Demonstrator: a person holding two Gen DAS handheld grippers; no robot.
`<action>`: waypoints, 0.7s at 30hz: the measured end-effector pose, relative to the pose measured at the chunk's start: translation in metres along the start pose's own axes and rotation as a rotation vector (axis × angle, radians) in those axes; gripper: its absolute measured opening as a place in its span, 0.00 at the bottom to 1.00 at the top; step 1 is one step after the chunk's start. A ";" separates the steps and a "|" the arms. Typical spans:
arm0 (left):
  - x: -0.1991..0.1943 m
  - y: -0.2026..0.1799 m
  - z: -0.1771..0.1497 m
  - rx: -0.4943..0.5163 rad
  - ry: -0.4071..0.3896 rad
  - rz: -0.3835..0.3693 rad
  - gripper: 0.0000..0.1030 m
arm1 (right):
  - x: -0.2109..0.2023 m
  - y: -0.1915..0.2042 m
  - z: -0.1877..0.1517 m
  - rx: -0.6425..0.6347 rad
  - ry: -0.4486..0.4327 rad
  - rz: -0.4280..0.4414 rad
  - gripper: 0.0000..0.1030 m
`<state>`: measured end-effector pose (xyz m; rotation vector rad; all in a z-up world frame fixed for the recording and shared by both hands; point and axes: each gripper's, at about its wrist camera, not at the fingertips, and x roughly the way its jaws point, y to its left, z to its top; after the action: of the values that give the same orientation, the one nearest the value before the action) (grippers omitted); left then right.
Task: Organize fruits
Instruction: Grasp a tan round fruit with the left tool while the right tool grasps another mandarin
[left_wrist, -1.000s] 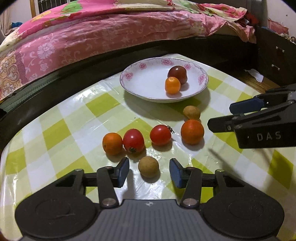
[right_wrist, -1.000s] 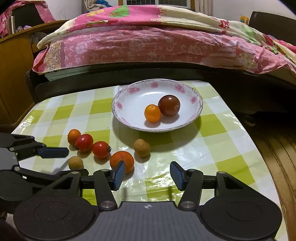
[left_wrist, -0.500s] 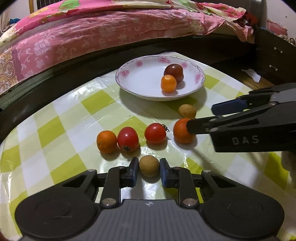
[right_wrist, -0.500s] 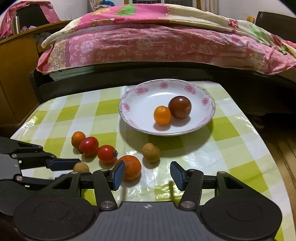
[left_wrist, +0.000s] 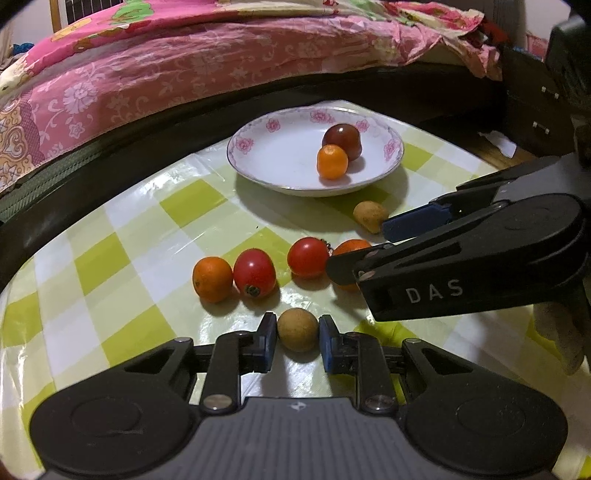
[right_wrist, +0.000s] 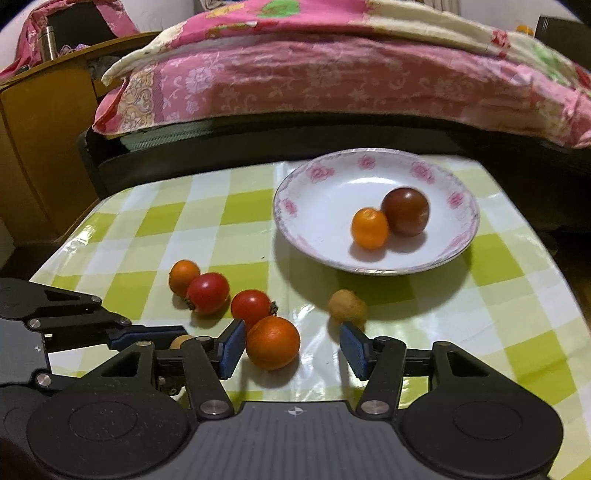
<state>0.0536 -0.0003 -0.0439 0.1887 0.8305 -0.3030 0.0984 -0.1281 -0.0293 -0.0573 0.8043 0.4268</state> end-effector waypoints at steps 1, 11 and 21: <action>0.000 0.001 0.000 -0.006 -0.002 -0.003 0.32 | 0.000 0.000 -0.001 0.001 0.005 0.004 0.48; -0.001 0.000 0.000 -0.002 -0.001 0.001 0.32 | -0.005 0.008 0.000 -0.027 0.028 0.023 0.25; -0.006 0.012 0.005 -0.030 -0.009 0.055 0.32 | -0.010 -0.001 0.003 -0.023 0.061 -0.069 0.25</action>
<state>0.0575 0.0107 -0.0360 0.1814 0.8190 -0.2397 0.0949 -0.1313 -0.0204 -0.1194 0.8547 0.3699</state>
